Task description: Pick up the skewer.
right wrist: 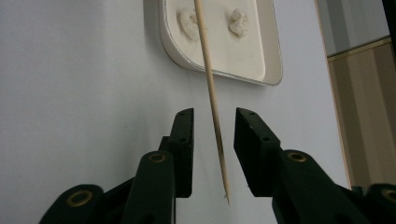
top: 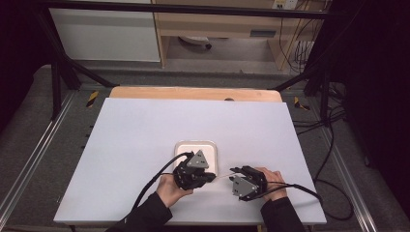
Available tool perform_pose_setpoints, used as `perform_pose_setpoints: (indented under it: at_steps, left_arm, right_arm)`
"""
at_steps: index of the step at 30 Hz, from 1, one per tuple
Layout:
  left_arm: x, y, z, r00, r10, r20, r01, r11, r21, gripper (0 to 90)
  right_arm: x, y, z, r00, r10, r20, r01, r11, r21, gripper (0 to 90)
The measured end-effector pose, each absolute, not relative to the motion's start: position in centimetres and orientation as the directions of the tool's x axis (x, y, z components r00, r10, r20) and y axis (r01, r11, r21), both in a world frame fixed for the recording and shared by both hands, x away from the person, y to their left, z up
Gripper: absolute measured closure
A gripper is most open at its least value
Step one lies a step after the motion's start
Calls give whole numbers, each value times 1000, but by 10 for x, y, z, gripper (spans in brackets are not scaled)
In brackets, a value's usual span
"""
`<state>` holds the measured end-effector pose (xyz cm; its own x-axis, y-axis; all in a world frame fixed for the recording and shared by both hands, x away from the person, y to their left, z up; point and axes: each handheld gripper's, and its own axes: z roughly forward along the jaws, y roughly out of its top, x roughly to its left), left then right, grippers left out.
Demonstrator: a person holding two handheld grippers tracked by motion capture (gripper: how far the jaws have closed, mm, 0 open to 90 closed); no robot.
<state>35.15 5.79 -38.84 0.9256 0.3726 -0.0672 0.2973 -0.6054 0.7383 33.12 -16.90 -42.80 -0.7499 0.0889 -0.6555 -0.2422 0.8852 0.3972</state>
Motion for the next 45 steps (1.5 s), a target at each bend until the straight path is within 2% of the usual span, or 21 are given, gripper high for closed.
perform_pose_setpoints:
  at_steps: [16,30,31,38,42,45]
  left_arm:
    - [352,58,-389,928,367,-68,296,-614,731,892]
    - [359,58,-390,921,374,-107,337,-626,703,878]
    - [360,58,-390,920,377,-104,339,-637,692,858]
    - [365,47,-390,924,382,12,304,-754,582,567]
    - [367,40,-392,928,371,28,298,-786,542,553]
    - [368,34,-393,936,352,7,297,-801,520,586]
  right_arm:
    - [332,-171,-428,-729,8,-684,-305,891,336,855]
    - [330,-172,-428,-719,-50,-693,-343,893,292,887]
    - [330,-171,-428,-717,-53,-695,-343,895,286,887]
    - [331,-171,-428,-713,-70,-698,-336,907,252,887]
    - [332,-169,-427,-708,-98,-700,-344,912,221,887]
    - [332,-166,-426,-703,-114,-702,-352,913,204,887]
